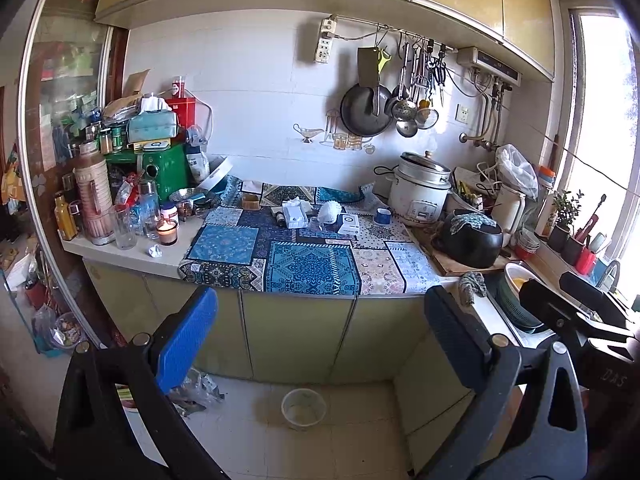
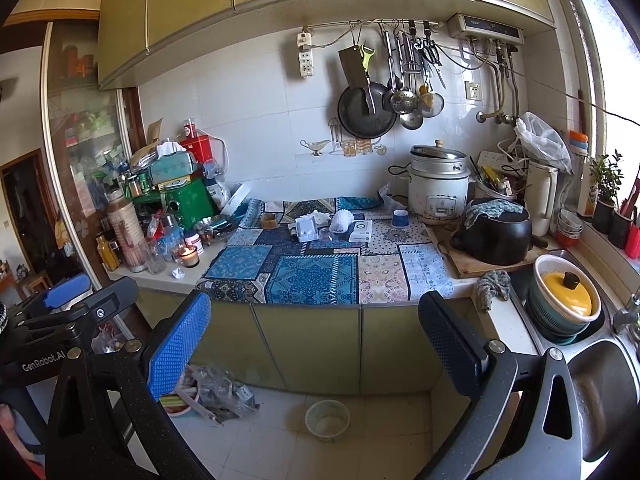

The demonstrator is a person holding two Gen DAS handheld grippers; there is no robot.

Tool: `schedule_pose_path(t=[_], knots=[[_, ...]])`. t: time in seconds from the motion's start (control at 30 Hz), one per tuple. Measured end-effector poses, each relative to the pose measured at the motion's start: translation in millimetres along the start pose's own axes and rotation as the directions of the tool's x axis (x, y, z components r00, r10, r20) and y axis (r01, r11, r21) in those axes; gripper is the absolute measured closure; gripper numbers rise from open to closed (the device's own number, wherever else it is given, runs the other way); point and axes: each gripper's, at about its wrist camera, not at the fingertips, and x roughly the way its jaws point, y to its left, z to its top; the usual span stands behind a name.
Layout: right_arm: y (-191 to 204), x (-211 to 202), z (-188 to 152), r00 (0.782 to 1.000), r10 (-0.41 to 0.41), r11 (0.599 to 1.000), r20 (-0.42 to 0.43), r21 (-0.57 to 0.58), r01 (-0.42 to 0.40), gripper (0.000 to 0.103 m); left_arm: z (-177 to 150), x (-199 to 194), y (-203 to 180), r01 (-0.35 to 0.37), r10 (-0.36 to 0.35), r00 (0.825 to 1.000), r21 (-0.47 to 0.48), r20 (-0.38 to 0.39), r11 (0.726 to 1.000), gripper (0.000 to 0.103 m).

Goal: Collect trash

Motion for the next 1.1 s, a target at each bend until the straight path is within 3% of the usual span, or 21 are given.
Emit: schedule_pose_path(t=[1.1], knots=[[-12,4,-4,1.000,0.014,1.000,-0.009,0.021,-0.014,0.000,6,6,-3,-0.022,0.022,1.000,-0.008,-0.004,1.000,0.000]])
